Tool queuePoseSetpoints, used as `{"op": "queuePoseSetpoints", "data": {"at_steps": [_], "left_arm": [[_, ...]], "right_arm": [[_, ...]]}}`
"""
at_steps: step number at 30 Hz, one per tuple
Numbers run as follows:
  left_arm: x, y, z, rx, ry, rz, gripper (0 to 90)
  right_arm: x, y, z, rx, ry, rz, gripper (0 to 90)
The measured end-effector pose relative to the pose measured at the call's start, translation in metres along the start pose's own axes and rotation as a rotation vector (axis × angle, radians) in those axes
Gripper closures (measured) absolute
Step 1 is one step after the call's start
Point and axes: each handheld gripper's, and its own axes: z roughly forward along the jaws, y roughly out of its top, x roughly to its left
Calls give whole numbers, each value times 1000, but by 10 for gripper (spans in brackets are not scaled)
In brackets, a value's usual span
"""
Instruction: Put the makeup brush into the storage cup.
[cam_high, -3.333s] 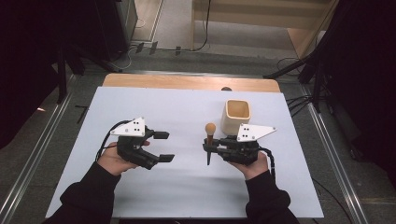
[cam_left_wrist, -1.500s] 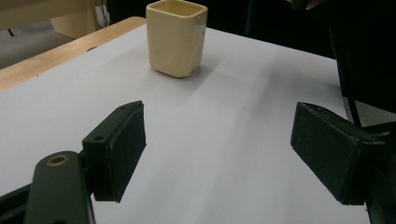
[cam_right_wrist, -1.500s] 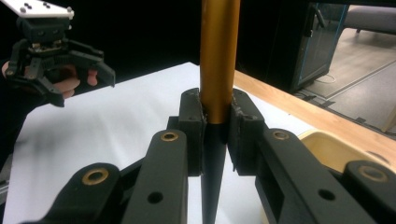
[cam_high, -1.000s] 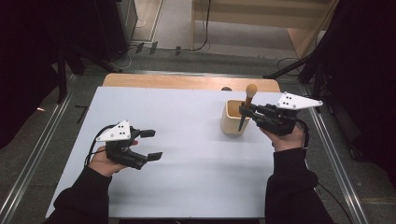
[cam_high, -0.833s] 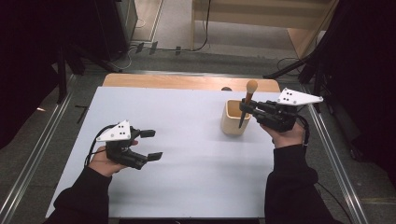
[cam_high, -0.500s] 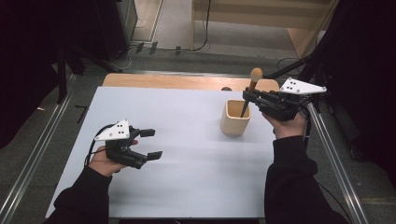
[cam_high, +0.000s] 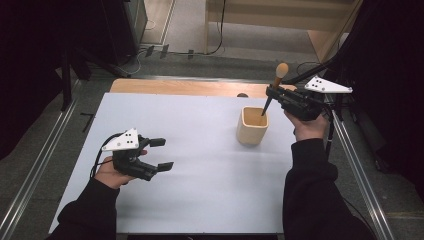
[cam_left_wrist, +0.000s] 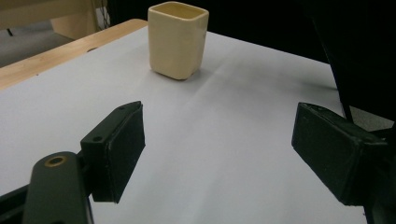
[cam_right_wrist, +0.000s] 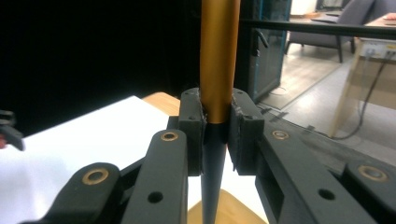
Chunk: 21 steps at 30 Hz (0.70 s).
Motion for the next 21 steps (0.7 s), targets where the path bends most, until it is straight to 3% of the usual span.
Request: {"op": "queuePoseSetpoints", "data": {"at_steps": [10, 21], "left_arm": [[-1, 0, 3, 10, -1, 1, 176], [-1, -1, 3, 19, 5, 14, 177]], "right_arm": [[-9, -5, 11, 27, -38, 7, 785], [-12, -13, 17, 33, -45, 23, 785]]}}
